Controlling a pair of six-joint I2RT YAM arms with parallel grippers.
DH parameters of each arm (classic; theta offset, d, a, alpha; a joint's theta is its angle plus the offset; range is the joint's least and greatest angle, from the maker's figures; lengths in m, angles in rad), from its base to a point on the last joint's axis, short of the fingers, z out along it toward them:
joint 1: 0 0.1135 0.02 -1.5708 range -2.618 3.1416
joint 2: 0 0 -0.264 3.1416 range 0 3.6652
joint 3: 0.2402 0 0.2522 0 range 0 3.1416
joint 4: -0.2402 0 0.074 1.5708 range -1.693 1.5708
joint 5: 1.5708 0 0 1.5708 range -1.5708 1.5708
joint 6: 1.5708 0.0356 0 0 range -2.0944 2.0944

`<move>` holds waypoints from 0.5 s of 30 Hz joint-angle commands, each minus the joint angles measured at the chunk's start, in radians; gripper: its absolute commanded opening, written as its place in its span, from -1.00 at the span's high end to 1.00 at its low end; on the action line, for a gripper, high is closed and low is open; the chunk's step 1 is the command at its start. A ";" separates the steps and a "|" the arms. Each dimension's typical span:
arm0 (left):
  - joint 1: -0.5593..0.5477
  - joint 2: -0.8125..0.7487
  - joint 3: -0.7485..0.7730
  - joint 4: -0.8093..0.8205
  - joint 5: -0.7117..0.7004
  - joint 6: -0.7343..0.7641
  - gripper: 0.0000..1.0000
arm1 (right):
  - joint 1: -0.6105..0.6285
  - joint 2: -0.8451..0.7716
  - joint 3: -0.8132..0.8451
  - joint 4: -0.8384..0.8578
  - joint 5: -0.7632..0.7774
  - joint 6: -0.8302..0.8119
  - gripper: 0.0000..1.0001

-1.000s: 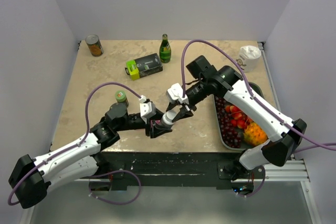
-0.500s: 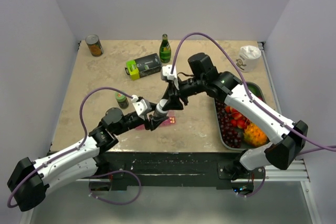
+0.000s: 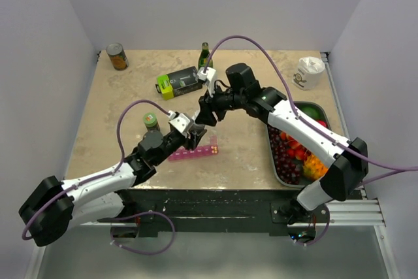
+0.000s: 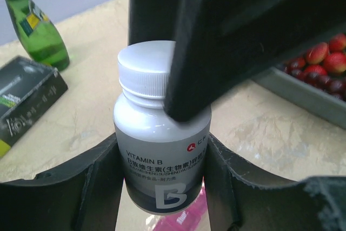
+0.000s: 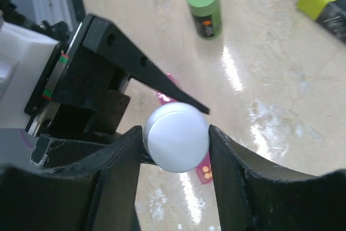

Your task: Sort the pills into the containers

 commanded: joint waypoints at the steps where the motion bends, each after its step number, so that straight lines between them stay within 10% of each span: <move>1: 0.012 -0.059 0.018 0.262 0.021 0.007 1.00 | -0.001 -0.009 0.073 -0.107 -0.118 -0.002 -0.27; 5: 0.030 -0.133 -0.020 0.136 0.133 0.000 1.00 | -0.058 -0.057 0.128 -0.147 -0.233 -0.103 -0.96; 15: 0.055 -0.268 0.010 -0.117 0.559 -0.047 1.00 | -0.096 -0.118 0.271 -0.700 -0.498 -0.945 -0.98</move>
